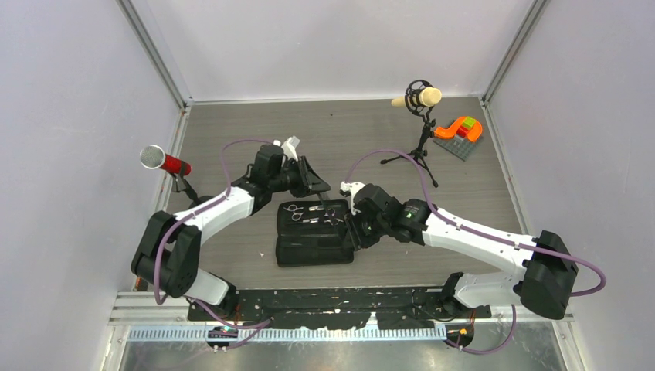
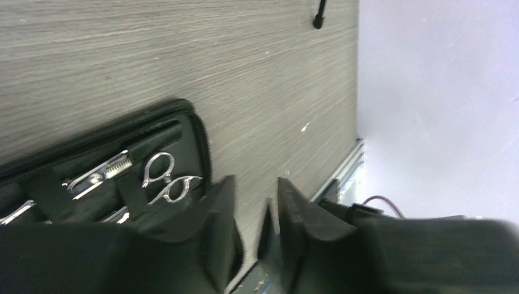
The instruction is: Sort the hair-cutting tools
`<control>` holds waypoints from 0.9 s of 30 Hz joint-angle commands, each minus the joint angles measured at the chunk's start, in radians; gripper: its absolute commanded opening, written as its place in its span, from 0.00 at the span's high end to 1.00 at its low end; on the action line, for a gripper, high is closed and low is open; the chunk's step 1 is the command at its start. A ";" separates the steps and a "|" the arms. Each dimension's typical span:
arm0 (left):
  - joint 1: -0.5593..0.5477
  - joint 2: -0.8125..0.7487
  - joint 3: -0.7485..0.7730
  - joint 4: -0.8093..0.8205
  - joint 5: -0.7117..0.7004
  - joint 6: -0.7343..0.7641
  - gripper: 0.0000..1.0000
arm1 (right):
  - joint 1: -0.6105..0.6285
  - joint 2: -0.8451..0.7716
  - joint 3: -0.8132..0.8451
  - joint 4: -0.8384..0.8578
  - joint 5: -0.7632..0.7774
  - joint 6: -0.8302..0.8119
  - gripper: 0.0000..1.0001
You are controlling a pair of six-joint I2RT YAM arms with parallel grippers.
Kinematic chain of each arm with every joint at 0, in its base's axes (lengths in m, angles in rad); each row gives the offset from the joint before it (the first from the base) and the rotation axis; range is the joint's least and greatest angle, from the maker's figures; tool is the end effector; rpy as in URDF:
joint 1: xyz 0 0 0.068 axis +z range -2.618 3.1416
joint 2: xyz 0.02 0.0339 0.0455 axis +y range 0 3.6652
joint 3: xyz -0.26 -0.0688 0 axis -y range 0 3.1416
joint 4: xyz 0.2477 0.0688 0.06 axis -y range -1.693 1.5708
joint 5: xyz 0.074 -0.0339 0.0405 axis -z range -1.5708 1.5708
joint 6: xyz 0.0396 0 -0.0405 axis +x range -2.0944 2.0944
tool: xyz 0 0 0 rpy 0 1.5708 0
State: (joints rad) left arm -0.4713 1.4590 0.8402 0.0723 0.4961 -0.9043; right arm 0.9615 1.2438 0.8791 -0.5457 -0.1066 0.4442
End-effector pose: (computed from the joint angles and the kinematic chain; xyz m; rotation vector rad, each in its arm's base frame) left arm 0.2770 -0.1623 0.2205 -0.1760 2.3402 -1.2838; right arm 0.1447 0.2147 0.2379 -0.7165 2.5209 0.6872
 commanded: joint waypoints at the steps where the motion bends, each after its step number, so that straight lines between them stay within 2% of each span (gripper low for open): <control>1: -0.004 -0.027 -0.025 0.132 0.030 -0.038 0.92 | 0.006 -0.013 0.038 0.043 0.018 -0.007 0.95; 2: -0.004 -0.037 -0.031 0.141 0.028 -0.042 1.00 | 0.006 -0.014 0.036 0.048 0.020 -0.006 0.95; 4: -0.004 -0.058 -0.044 0.155 0.023 -0.049 1.00 | 0.006 -0.022 0.035 0.051 0.026 -0.003 0.91; 10: -0.001 -0.166 -0.127 0.232 -0.032 -0.091 1.00 | 0.006 -0.110 -0.014 0.135 0.087 0.048 0.54; 12: 0.004 -0.215 -0.172 0.275 -0.066 -0.117 1.00 | 0.006 -0.150 -0.043 0.181 0.101 0.071 0.36; 14: 0.010 -0.275 -0.233 0.338 -0.113 -0.152 1.00 | 0.005 -0.192 -0.070 0.227 0.153 0.093 0.29; 17: 0.019 -0.379 -0.343 0.451 -0.201 -0.217 1.00 | -0.001 -0.264 -0.136 0.323 0.189 0.143 0.23; 22: 0.020 -0.545 -0.462 0.567 -0.336 -0.291 1.00 | -0.006 -0.392 -0.338 0.681 0.170 0.218 0.21; 23: 0.020 -0.573 -0.477 0.576 -0.355 -0.300 1.00 | -0.007 -0.399 -0.373 0.757 0.167 0.233 0.21; 27: 0.020 -0.661 -0.530 0.610 -0.425 -0.337 1.00 | -0.013 -0.388 -0.413 0.884 0.145 0.245 0.20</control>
State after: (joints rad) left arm -0.4561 0.8734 0.3447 0.5400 0.1913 -1.1820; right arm 0.9554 0.8566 0.4873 0.0509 0.0402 0.6403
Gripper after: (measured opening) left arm 0.028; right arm 0.794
